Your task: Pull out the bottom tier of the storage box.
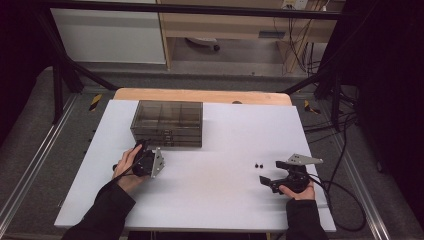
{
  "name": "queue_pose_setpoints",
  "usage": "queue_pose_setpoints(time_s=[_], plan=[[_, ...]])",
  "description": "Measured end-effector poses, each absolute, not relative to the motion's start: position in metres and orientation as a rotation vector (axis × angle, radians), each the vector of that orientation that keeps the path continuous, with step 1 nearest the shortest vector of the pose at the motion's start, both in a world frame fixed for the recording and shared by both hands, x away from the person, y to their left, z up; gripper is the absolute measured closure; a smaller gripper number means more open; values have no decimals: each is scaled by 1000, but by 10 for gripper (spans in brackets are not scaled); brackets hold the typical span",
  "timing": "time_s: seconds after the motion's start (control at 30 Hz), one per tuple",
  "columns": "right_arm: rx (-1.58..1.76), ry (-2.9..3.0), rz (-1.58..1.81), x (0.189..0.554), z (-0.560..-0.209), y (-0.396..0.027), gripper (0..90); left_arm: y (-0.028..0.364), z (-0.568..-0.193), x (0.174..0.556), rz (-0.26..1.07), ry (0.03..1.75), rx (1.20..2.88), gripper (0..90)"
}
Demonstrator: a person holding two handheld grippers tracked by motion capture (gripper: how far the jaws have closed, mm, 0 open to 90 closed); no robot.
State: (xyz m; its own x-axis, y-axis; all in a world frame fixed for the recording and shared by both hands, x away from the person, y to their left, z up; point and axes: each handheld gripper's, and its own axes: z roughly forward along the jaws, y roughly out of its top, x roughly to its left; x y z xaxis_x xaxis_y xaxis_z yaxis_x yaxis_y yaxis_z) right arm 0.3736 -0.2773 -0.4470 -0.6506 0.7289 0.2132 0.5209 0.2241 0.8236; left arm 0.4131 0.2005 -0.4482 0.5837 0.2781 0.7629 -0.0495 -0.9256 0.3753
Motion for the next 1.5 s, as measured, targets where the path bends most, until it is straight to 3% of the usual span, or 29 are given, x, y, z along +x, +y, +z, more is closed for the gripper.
queue_pose_setpoints(time_s=[0.7, 1.5], plan=[[1181, 2277, 1399, 374, -447, -277, 6, 186, -461, 413, 1399, 39, 2482, 360], [1182, 2271, 1401, 374, -447, -278, 6, 178, -474, 415, 1522, -46, 2466, 562]])
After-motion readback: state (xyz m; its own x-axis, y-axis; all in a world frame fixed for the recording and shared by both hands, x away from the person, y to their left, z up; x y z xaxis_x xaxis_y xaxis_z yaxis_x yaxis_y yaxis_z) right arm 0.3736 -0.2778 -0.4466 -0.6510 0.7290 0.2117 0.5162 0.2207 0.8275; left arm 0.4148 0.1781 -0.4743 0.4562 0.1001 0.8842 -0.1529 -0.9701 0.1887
